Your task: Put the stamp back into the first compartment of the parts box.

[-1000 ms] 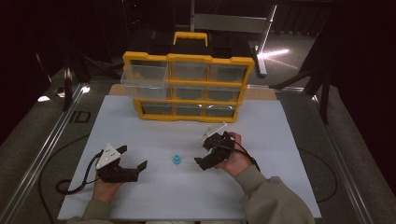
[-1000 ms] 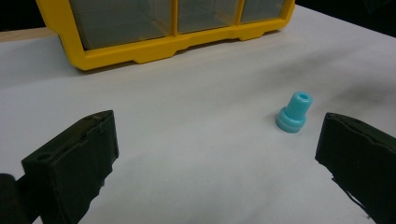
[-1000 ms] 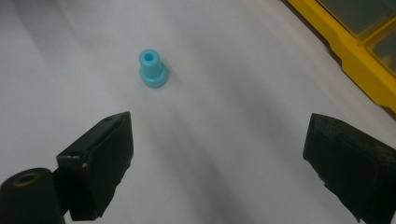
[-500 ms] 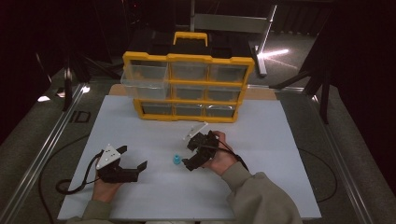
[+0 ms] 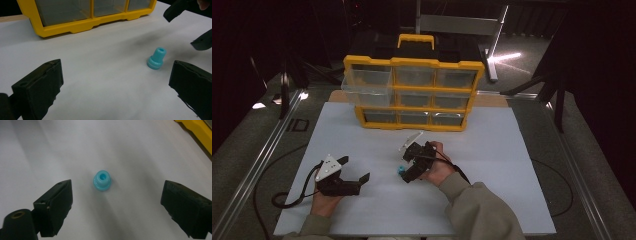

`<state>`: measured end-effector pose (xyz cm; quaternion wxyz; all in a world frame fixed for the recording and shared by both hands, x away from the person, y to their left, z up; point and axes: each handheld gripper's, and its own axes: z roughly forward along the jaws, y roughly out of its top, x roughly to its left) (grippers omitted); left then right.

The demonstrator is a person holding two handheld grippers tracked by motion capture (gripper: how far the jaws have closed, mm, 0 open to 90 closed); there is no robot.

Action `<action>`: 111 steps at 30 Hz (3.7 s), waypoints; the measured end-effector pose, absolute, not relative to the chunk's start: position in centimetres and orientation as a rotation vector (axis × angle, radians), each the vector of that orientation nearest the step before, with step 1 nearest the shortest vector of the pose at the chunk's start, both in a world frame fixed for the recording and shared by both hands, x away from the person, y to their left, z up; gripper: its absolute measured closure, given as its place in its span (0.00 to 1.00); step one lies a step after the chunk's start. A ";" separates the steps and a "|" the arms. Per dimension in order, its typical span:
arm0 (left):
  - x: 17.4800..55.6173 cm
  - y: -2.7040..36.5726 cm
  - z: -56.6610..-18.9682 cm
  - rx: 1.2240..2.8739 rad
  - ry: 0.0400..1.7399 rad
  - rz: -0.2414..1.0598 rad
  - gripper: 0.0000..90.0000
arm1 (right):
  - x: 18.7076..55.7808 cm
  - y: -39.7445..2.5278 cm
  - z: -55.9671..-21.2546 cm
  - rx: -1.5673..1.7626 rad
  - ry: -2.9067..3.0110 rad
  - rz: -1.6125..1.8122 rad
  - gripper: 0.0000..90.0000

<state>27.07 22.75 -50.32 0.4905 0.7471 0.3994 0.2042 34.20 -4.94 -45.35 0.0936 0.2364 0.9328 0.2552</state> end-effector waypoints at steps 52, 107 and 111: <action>27.1 22.7 -50.4 1.830 0.962 0.493 0.00 | 35.1 -2.3 -48.1 0.764 2.862 0.674 0.81; 27.1 22.7 -50.4 1.831 0.956 0.482 0.00 | 36.5 -5.5 -40.6 0.914 2.779 0.846 0.80; 27.1 22.7 -50.4 1.831 0.956 0.483 0.00 | 36.5 -5.4 -40.3 0.905 2.777 0.852 0.80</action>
